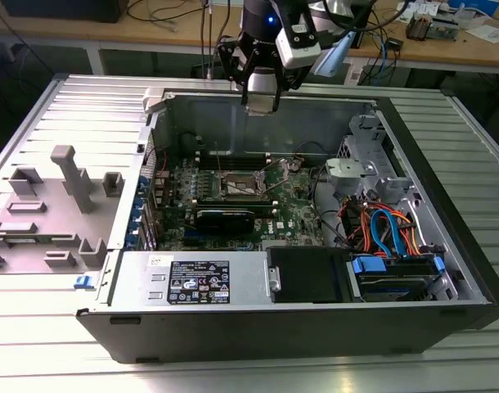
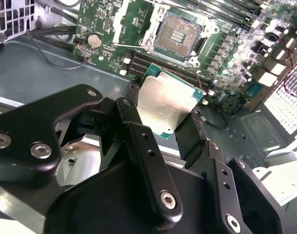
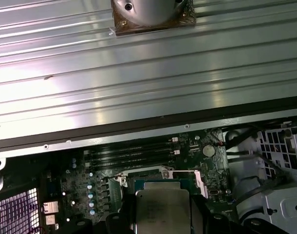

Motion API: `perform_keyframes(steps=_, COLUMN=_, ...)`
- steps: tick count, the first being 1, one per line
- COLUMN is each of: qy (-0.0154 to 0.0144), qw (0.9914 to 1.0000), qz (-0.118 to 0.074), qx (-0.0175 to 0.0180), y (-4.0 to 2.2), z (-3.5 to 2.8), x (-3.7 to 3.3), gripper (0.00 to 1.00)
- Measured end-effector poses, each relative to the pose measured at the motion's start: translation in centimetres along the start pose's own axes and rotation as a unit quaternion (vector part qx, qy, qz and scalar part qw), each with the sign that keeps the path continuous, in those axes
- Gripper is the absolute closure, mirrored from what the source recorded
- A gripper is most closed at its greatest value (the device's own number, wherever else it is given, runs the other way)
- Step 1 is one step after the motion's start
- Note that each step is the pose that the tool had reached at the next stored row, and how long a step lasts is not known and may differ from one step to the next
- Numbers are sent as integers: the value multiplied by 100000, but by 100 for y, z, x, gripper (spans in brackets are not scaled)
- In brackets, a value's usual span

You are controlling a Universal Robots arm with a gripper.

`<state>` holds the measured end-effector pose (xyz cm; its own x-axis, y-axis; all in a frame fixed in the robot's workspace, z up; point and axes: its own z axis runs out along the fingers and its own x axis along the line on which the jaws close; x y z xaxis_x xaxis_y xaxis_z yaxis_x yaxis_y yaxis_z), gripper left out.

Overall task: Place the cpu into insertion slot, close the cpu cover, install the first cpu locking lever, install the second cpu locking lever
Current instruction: 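Place the cpu into insertion slot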

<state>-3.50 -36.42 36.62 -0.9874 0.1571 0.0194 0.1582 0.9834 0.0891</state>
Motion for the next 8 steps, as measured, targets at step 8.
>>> perform_keyframes(steps=8, qy=-329, qw=99933, qz=3653, qx=-73, y=-1, z=5, x=0, gripper=45)
